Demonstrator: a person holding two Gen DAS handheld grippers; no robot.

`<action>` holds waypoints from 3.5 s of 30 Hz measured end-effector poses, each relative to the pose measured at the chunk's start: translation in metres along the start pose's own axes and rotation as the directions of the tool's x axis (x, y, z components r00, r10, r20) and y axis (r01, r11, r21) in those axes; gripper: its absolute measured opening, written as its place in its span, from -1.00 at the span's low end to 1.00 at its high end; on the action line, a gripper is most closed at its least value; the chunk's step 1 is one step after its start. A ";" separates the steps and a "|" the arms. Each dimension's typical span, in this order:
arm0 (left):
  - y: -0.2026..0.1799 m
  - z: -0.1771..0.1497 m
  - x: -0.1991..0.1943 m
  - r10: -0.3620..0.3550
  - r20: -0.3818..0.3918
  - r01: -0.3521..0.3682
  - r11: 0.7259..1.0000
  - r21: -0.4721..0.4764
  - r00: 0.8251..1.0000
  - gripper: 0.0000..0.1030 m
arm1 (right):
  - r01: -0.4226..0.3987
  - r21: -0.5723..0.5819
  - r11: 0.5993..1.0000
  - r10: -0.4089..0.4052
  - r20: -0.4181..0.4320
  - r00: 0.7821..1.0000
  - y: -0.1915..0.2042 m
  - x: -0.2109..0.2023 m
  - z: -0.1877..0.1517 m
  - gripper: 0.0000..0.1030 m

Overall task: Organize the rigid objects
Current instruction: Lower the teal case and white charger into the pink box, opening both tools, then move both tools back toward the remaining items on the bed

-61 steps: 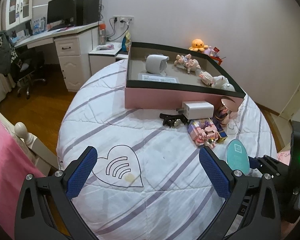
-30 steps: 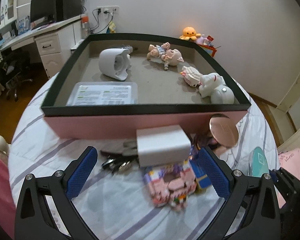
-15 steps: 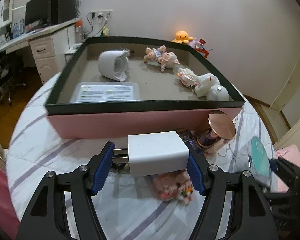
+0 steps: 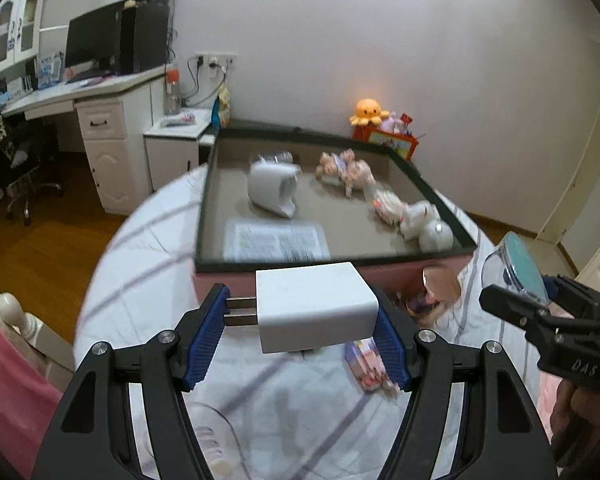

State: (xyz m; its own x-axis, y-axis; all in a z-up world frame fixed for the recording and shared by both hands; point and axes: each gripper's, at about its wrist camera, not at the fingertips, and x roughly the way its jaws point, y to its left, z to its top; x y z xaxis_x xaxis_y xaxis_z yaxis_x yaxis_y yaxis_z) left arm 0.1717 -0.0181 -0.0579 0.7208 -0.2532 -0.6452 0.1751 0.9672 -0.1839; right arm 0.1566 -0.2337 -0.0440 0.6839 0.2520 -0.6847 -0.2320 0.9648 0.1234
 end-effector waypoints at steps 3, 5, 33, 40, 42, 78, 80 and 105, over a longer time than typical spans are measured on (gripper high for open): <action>0.006 0.016 -0.007 -0.002 0.040 0.001 1.000 0.006 0.999 0.35 | 0.003 -0.028 1.000 -0.002 0.033 0.999 0.007 -0.003 0.020 0.31; 0.009 0.027 -0.010 -0.003 0.065 0.002 1.000 0.008 0.998 0.35 | 0.005 -0.046 0.999 -0.003 0.052 0.999 0.011 -0.004 0.032 0.31; 0.016 0.116 0.031 -0.041 0.150 0.039 0.999 0.012 0.988 0.35 | 0.017 -0.104 0.994 -0.007 0.091 0.996 0.027 0.049 0.128 0.32; 0.010 0.120 0.046 -0.047 0.133 0.044 0.999 0.028 0.990 0.35 | 0.015 -0.088 0.996 -0.009 0.074 0.997 0.017 0.063 0.130 0.32; 0.008 0.121 0.051 -0.046 0.124 0.042 0.999 0.032 0.991 0.35 | 0.015 -0.085 0.996 -0.009 0.069 0.998 0.016 0.067 0.130 0.32; 0.017 0.071 -0.012 0.051 0.142 -0.049 0.999 -0.019 0.989 0.99 | 0.043 0.033 0.999 -0.045 0.058 0.997 0.002 0.022 0.080 1.00; 0.014 0.065 -0.017 0.050 0.141 -0.048 0.999 -0.018 0.989 0.99 | 0.037 0.034 0.999 -0.040 0.066 0.997 0.004 0.015 0.075 1.00; -0.004 -0.020 -0.055 0.051 0.029 -0.051 0.999 0.004 0.998 0.99 | 0.029 0.105 0.994 -0.030 0.009 0.999 -0.001 -0.033 -0.020 1.00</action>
State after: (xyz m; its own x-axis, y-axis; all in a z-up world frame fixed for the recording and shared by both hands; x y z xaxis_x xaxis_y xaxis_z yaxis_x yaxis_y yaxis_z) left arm 0.1180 -0.0087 -0.0364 0.7481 -0.2032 -0.6317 0.1411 0.9789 -0.1478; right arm 0.1208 -0.2440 -0.0360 0.6971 0.2235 -0.6812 -0.1382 0.9743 0.1781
